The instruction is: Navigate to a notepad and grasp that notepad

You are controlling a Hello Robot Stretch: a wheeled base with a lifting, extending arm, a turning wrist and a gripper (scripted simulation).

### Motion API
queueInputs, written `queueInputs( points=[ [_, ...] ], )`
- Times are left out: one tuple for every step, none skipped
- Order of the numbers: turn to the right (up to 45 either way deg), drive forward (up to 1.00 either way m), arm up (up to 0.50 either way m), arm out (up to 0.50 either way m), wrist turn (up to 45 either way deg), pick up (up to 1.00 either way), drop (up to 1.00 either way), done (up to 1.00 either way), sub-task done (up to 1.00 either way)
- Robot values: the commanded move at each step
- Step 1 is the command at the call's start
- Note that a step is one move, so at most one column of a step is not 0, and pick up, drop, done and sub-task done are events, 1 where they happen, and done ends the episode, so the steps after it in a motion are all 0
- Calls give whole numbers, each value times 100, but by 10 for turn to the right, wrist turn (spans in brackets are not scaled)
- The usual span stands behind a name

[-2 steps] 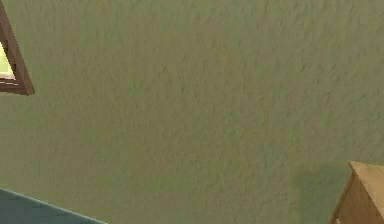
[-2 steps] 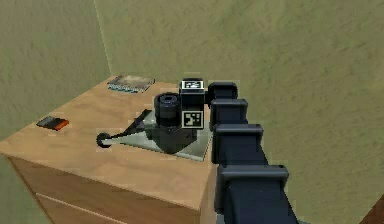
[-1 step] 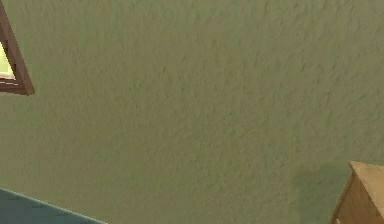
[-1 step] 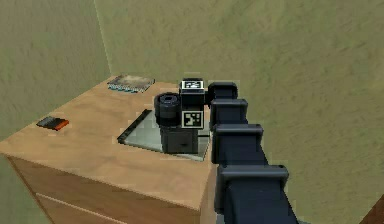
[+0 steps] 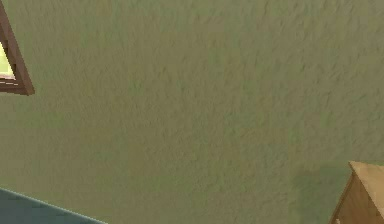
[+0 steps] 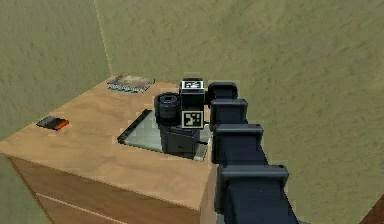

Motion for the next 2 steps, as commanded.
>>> queueInputs(
  points=[
    [0, 0, -10, 0, 0, 0, 0, 0, 0],
    [0, 0, 0, 0, 0, 100, 0, 0, 0]
  ],
)
